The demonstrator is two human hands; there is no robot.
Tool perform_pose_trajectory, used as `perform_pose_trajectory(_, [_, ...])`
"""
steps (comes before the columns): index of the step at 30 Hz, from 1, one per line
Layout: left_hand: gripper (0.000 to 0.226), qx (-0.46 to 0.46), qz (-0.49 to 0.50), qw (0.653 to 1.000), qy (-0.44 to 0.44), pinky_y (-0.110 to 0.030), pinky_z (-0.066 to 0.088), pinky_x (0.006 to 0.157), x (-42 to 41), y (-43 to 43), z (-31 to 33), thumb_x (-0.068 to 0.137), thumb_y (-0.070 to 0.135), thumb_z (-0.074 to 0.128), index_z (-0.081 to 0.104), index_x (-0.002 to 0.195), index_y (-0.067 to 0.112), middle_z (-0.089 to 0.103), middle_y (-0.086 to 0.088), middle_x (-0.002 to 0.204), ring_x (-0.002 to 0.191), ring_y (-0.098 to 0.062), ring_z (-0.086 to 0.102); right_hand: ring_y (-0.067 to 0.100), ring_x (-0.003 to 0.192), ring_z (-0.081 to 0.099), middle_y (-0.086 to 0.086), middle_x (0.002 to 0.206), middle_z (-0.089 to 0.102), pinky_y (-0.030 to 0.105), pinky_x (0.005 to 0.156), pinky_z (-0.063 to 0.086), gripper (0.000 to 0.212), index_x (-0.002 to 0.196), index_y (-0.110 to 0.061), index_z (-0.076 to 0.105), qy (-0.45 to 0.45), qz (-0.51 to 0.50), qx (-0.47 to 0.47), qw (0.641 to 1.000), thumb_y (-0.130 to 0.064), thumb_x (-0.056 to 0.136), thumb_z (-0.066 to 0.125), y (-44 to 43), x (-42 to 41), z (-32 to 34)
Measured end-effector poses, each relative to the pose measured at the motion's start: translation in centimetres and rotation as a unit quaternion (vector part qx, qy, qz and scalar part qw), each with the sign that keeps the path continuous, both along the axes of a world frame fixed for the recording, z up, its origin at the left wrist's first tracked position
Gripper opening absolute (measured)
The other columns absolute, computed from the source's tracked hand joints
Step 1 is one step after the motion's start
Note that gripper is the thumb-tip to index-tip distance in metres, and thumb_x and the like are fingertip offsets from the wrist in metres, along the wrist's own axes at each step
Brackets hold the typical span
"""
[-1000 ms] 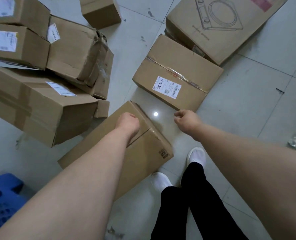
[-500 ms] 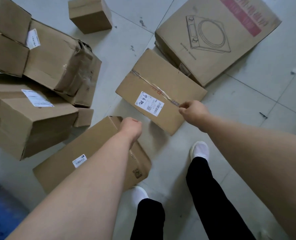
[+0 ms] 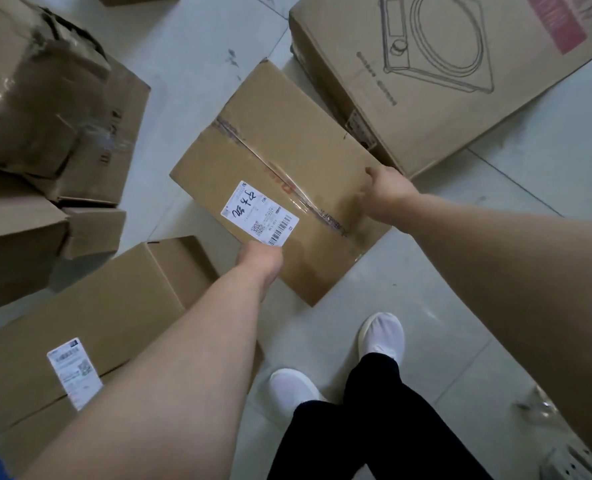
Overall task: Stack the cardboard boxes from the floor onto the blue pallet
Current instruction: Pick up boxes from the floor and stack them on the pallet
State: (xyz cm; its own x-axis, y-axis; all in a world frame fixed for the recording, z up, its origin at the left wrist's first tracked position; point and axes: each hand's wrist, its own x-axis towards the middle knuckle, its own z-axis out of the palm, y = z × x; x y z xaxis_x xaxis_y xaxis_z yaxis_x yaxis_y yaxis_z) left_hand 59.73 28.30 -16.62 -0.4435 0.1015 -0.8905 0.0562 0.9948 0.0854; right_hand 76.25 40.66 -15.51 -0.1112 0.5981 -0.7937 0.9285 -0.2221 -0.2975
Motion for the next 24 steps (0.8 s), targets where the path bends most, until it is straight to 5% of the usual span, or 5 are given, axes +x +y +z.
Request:
perform_pose_trajectory(4, [0.042, -0.009, 0.063, 0.998, 0.006, -0.033, 0.043, 0.104, 0.0, 0.2, -3.7, 0.1, 0.022, 0.044, 0.037, 0.139, 0.008, 0.049, -0.005, 0.138, 0.119, -0.026, 0.05, 0.027, 0.139, 0.034, 0.005, 0.155, 0.028, 0.046, 0.112, 0.032, 0.068, 0.15, -0.015, 0.023, 0.004, -0.016, 0.028, 0.999, -0.032, 0.091, 0.054, 1.2, -0.5, -3.6])
perform_pose_trajectory(7, [0.05, 0.007, 0.12, 0.992, 0.044, -0.037, 0.047, 0.099, -0.2, -0.1, -5.0, 0.095, 0.028, 0.053, 0.035, 0.136, 0.007, 0.052, -0.006, 0.124, 0.102, -0.029, 0.052, 0.027, 0.143, 0.026, 0.005, 0.157, 0.024, 0.048, 0.114, 0.028, 0.076, 0.153, -0.017, 0.012, -0.024, -0.012, 0.045, 0.999, -0.035, 0.093, 0.054, 1.7, -0.5, -5.1])
perform_pose_trajectory(9, [0.05, 0.009, 0.157, 0.986, 0.047, -0.037, 0.047, 0.097, -0.5, -0.6, -5.8, 0.094, 0.03, 0.053, 0.034, 0.134, 0.007, 0.05, -0.003, 0.114, 0.097, -0.028, 0.052, 0.031, 0.139, 0.031, 0.01, 0.151, 0.031, 0.051, 0.112, 0.031, 0.072, 0.151, -0.017, 0.02, -0.047, -0.005, 0.059, 0.997, -0.038, 0.092, 0.055, 1.8, -0.4, -5.6])
perform_pose_trajectory(14, [0.057, 0.018, 0.243, 0.968, 0.052, -0.043, 0.046, 0.1, -2.3, -1.5, -7.4, 0.088, 0.04, 0.059, 0.035, 0.132, 0.013, 0.059, -0.005, 0.124, 0.109, -0.031, 0.059, 0.035, 0.133, 0.039, 0.011, 0.148, 0.034, 0.052, 0.109, 0.037, 0.073, 0.151, -0.021, 0.025, -0.007, -0.056, -0.025, 0.998, -0.049, 0.091, 0.056, 1.1, -0.1, -7.1])
perform_pose_trajectory(24, [0.065, 0.067, 0.274, 0.959, -0.023, -0.055, 0.049, 0.094, -3.1, -3.5, -9.0, 0.087, 0.047, 0.058, 0.02, 0.139, 0.032, 0.063, -0.003, 0.12, 0.11, -0.029, 0.062, 0.032, 0.124, 0.046, 0.004, 0.138, 0.043, 0.054, 0.105, 0.039, 0.06, 0.145, -0.043, 0.025, 0.08, -0.185, -0.071, 0.977, -0.039, 0.094, 0.056, 0.1, 0.0, -8.2])
